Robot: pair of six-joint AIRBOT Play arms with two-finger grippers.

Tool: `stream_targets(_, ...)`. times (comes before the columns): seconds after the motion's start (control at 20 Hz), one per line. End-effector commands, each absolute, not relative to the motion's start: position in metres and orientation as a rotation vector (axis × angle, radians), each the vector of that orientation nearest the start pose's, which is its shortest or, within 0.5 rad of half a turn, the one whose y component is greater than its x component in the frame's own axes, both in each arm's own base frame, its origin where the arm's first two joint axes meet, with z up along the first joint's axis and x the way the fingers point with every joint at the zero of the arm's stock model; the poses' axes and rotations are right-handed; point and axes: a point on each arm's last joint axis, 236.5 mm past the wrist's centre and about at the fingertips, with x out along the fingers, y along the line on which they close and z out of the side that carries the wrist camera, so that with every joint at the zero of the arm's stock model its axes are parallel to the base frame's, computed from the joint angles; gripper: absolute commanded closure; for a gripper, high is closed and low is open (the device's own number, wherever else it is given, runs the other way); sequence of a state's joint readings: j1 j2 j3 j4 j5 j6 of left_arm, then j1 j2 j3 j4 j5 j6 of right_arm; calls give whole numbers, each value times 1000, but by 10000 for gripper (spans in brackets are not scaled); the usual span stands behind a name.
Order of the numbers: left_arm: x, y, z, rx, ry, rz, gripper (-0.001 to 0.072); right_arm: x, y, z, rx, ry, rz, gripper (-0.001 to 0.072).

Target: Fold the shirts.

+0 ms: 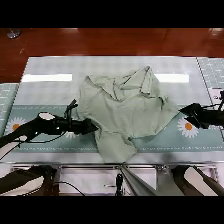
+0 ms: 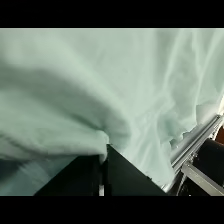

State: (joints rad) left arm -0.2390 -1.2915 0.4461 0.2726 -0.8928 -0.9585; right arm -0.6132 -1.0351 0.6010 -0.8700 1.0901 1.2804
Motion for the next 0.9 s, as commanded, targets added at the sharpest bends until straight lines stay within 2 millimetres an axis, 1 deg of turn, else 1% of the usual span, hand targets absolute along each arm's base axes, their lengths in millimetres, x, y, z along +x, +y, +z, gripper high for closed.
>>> stream_targets(0.0,244,-254,-70,-811,1376,-715,686,285,-41,-69,908,1222,-76,93)
stream_targets(0.15,251,-258,-61,-807,1358,-739,686,302,-42,-76,954,1242,-58,94)
stream_targets(0.3,252,-258,-61,-806,1355,-738,686,322,-43,-85,945,1272,-38,93)
stream_targets(0.45,252,-258,-61,-806,1355,-739,686,340,-46,-95,971,1295,-29,94)
stream_targets(0.55,252,-258,-61,-806,1355,-738,686,348,-39,-100,961,1319,-5,94)
stream_targets(0.65,252,-258,-61,-806,1354,-736,686,355,-27,-106,939,1348,24,95)
stream_targets(0.7,252,-258,-61,-806,1354,-736,686,359,-21,-108,928,1360,38,152)
stream_targets(0.75,252,-258,-61,-807,1355,-736,686,363,-16,-107,916,1365,48,354)
stream_targets(0.8,253,-258,-60,-814,1356,-731,686,368,-12,-102,890,1360,73,681)
stream_targets(0.85,255,-259,-55,-815,1348,-743,686,375,-8,-91,861,1351,108,687)
